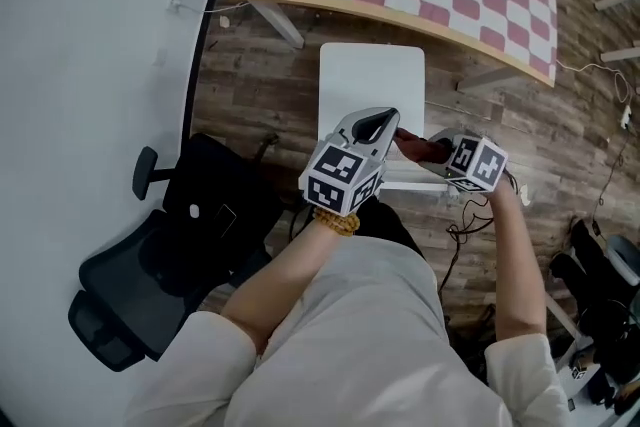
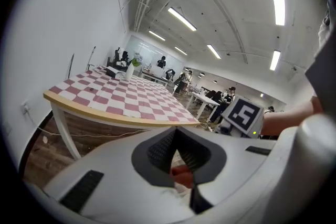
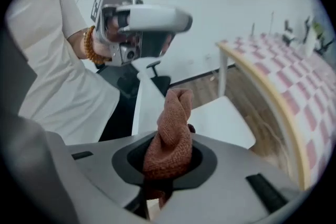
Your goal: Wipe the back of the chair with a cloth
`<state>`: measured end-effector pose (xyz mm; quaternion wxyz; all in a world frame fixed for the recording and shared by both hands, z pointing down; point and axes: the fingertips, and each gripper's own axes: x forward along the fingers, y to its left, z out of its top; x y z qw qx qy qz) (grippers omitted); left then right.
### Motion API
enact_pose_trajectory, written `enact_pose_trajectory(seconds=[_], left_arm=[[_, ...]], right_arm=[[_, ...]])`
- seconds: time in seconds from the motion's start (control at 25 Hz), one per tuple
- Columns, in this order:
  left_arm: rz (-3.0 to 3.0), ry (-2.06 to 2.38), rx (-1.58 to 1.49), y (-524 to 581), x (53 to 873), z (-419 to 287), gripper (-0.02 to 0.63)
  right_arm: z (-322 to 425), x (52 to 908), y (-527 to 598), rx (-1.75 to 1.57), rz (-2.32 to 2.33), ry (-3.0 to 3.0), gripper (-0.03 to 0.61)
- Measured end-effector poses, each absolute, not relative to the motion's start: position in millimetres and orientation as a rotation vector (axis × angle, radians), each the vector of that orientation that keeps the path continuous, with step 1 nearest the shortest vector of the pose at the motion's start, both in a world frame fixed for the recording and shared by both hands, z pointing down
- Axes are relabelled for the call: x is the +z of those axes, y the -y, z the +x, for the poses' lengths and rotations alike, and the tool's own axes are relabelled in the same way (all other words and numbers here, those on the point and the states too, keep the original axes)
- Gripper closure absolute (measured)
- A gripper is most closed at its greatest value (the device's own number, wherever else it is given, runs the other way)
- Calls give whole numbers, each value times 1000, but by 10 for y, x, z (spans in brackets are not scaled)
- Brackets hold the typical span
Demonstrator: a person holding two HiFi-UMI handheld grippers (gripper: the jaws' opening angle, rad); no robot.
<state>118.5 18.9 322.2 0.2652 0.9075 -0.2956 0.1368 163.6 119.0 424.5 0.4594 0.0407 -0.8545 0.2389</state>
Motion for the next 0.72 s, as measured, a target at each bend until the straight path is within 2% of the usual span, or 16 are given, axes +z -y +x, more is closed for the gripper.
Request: enact_pose_trajectory(seconds=[0.24, 0.72], left_arm=[[2558, 844, 290, -173, 2661, 1013, 598], [2712, 983, 135, -286, 1778, 658, 598]], right_arm=[[1376, 3186, -653, 457, 795, 2418, 500], [1058, 1811, -520, 244, 1276, 2608, 500]])
